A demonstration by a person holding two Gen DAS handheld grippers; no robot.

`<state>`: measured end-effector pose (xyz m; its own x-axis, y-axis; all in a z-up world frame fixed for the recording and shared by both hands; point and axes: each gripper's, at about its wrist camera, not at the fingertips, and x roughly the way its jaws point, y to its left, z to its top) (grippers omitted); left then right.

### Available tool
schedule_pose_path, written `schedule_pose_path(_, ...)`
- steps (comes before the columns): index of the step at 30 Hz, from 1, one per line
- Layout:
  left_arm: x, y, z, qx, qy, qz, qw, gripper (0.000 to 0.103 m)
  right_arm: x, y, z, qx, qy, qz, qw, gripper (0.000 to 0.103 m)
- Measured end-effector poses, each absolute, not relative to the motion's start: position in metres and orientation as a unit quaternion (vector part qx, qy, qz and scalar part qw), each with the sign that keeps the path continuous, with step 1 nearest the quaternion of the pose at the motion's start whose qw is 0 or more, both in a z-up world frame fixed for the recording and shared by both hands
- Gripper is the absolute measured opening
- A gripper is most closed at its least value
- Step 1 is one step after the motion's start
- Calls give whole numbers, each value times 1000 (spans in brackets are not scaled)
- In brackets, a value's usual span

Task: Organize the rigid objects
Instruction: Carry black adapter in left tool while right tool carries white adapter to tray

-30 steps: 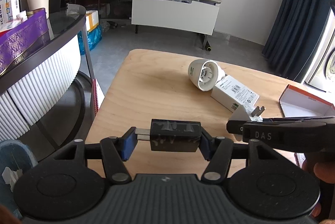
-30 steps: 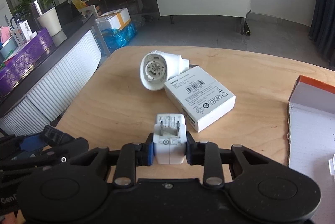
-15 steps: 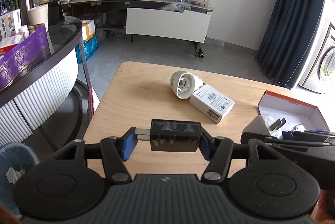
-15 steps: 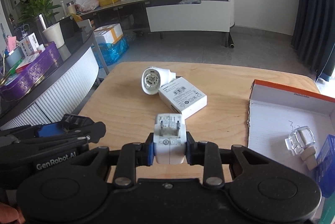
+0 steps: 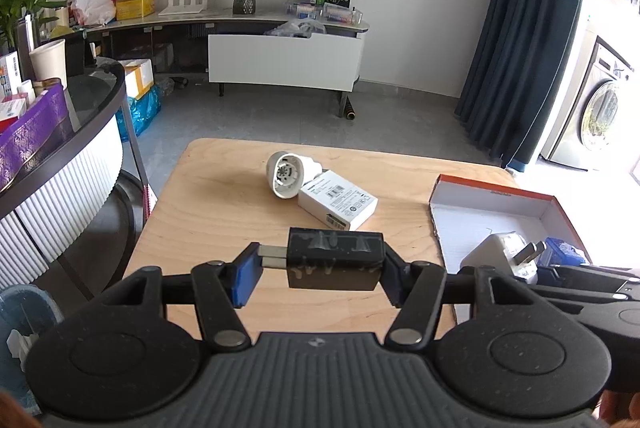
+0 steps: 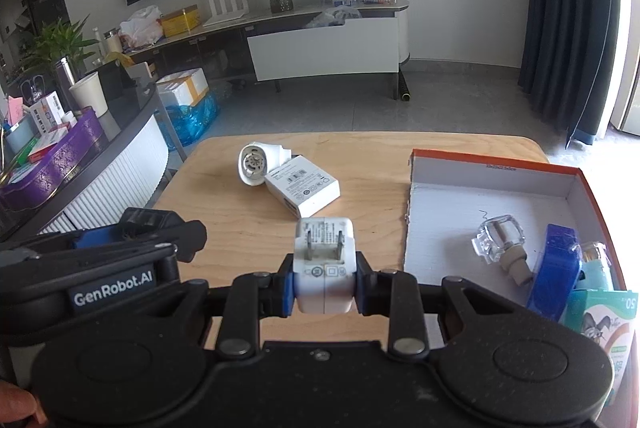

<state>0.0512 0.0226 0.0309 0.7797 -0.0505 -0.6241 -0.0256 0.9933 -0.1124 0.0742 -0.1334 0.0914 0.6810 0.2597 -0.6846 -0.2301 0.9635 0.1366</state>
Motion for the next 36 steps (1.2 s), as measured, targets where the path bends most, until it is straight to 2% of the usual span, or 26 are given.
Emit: schedule_pose_path(36, 45, -56, 40, -15, 332, -78, 940, 61, 50, -225, 104, 53, 362, 62, 928, 35)
